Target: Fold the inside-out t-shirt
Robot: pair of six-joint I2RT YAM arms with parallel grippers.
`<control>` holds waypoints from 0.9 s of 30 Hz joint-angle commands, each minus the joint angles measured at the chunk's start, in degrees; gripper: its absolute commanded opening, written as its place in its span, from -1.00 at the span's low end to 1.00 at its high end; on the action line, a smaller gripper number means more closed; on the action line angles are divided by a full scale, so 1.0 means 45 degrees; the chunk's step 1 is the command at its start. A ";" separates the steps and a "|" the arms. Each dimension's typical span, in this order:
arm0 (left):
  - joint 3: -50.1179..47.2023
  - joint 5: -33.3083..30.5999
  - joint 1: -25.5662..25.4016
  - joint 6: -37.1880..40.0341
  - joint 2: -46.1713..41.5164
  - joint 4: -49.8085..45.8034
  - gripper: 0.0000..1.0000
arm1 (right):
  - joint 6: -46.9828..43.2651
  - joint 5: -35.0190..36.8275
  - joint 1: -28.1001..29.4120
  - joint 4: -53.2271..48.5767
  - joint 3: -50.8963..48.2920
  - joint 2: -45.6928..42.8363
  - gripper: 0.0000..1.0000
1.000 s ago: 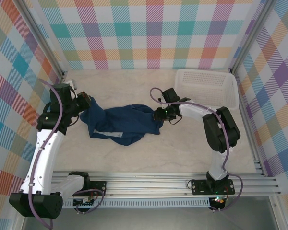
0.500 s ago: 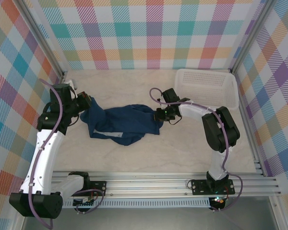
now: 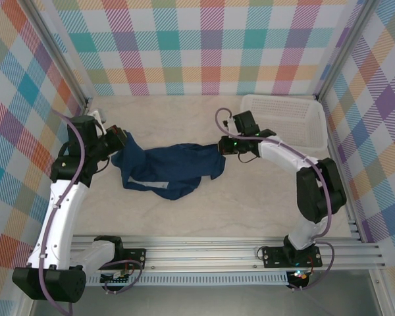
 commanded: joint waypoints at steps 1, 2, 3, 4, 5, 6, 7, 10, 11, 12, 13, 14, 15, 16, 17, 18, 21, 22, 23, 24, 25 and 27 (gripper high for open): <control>-0.0378 0.1200 0.0145 -0.0883 -0.0106 0.1166 -1.00 | -0.0617 0.0802 -0.0389 0.0318 0.0938 0.0782 -1.00; -0.0420 0.1369 0.0139 -0.0981 -0.0030 0.1302 -1.00 | -0.0785 0.1136 -0.0403 0.0262 0.1284 0.1119 -1.00; -0.0431 0.1522 0.0111 -0.1030 0.0064 0.1393 -1.00 | -0.0960 0.1402 -0.0464 0.0193 0.1699 0.1509 -1.00; -0.0414 0.1570 0.0053 -0.1091 0.0127 0.1439 -1.00 | -0.1054 0.1707 -0.0527 0.0100 0.2131 0.1856 -1.00; -0.0415 0.1613 0.0029 -0.1145 0.0172 0.1491 -1.00 | -0.1164 0.2005 -0.0586 -0.0042 0.2479 0.2181 -1.00; -0.0392 0.1655 -0.0059 -0.1176 0.0220 0.1561 -1.00 | -0.1312 0.2443 -0.0654 -0.0243 0.2876 0.2476 -1.00; -0.0392 0.1691 -0.0145 -0.1196 0.0254 0.1652 -1.00 | -0.1446 0.2891 -0.0713 -0.0469 0.3224 0.2727 -1.00; -0.0426 0.1698 -0.0591 -0.1197 0.0378 0.1832 -1.00 | -0.1866 0.4043 -0.0851 -0.1041 0.3919 0.3302 -1.00; -0.0449 0.1700 -0.0729 -0.1192 0.0433 0.1911 -1.00 | -0.2012 0.4410 -0.0861 -0.1235 0.4052 0.3438 -1.00; -0.0469 0.1723 -0.0900 -0.1215 0.0496 0.2027 -1.00 | -0.2106 0.4803 -0.0932 -0.1485 0.4198 0.3543 -1.00; -0.0502 0.1858 -0.1071 -0.1231 0.0573 0.2169 -1.00 | -0.2187 0.5123 -0.1010 -0.1665 0.4203 0.3558 -1.00; -0.0544 0.1994 -0.1229 -0.1272 0.0633 0.2301 -1.00 | -0.2234 0.5298 -0.1161 -0.1750 0.4117 0.3495 -1.00; -0.0567 0.2162 -0.1422 -0.1302 0.0691 0.2465 -1.00 | -0.2287 0.5455 -0.1296 -0.1729 0.3891 0.3344 -1.00; -0.0587 0.2303 -0.1624 -0.1328 0.0749 0.2645 -1.00 | -0.2336 0.5625 -0.1452 -0.1687 0.3649 0.3148 -1.00; -0.0624 0.2391 -0.1800 -0.1364 0.0784 0.2828 -1.00 | -0.2394 0.5748 -0.1634 -0.1713 0.3489 0.3012 -1.00; -0.0645 0.2480 -0.2029 -0.1397 0.0859 0.3060 -1.00 | -0.2465 0.5903 -0.1836 -0.1767 0.3334 0.2867 -1.00; -0.0593 0.2693 -0.2838 -0.1448 0.1266 0.3518 -1.00 | -0.2615 0.6166 -0.2547 -0.1778 0.2848 0.2500 -1.00; -0.0560 0.2693 -0.3154 -0.1440 0.1455 0.3643 -1.00 | -0.2688 0.6187 -0.2810 -0.1755 0.2700 0.2383 -1.00; -0.0515 0.2660 -0.3503 -0.1430 0.1654 0.3757 -1.00 | -0.2723 0.6177 -0.3063 -0.1697 0.2592 0.2306 -1.00; -0.0476 0.2637 -0.3778 -0.1413 0.1844 0.3832 -1.00 | -0.2766 0.6190 -0.3294 -0.1699 0.2553 0.2239 -1.00; -0.0433 0.2599 -0.4074 -0.1373 0.2061 0.3915 -1.00 | -0.2839 0.6221 -0.3543 -0.1714 0.2563 0.2194 -1.00; -0.0326 0.2587 -0.4496 -0.1336 0.2436 0.4006 -1.00 | -0.2961 0.6256 -0.3924 -0.1742 0.2572 0.2122 -1.00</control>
